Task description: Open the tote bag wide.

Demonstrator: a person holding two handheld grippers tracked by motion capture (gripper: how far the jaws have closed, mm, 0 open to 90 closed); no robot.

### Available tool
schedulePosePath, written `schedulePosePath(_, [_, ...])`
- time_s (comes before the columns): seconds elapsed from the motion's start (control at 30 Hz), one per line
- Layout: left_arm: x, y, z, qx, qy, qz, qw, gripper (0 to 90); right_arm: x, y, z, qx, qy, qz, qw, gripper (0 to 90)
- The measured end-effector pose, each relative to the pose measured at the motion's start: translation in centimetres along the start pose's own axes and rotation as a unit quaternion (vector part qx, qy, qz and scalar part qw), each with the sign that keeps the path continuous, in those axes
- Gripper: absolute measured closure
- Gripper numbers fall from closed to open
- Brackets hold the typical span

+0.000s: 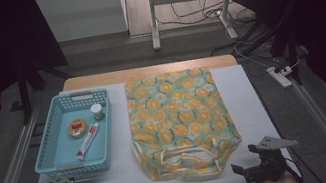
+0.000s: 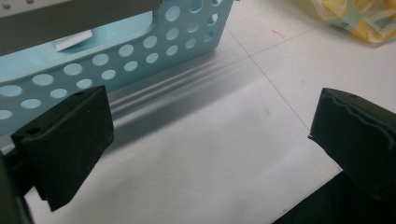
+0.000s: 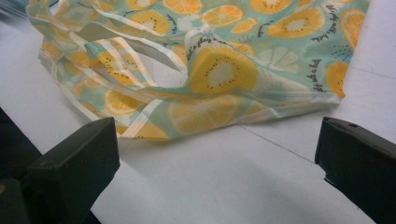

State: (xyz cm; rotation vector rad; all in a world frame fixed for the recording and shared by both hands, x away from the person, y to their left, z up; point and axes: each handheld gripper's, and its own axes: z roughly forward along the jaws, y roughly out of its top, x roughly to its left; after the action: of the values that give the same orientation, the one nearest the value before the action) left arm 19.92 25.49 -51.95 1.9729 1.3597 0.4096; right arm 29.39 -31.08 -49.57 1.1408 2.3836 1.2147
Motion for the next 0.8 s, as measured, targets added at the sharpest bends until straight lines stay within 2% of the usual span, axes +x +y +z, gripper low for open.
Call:
schedulePosePath(0.6, [0.1,0.0,0.0,0.000,-0.002,-0.002,1.0000,0.0,0.6,1.0,0.2,-0.007,0.005,-0.008,0.9999,0.0])
schedulePosePath(0.8, [0.1,0.0,0.0,-0.001,-0.003,-0.005,1.0000,0.0,1.1,1.5,0.7,0.002,0.010,-0.021,0.9997,0.0])
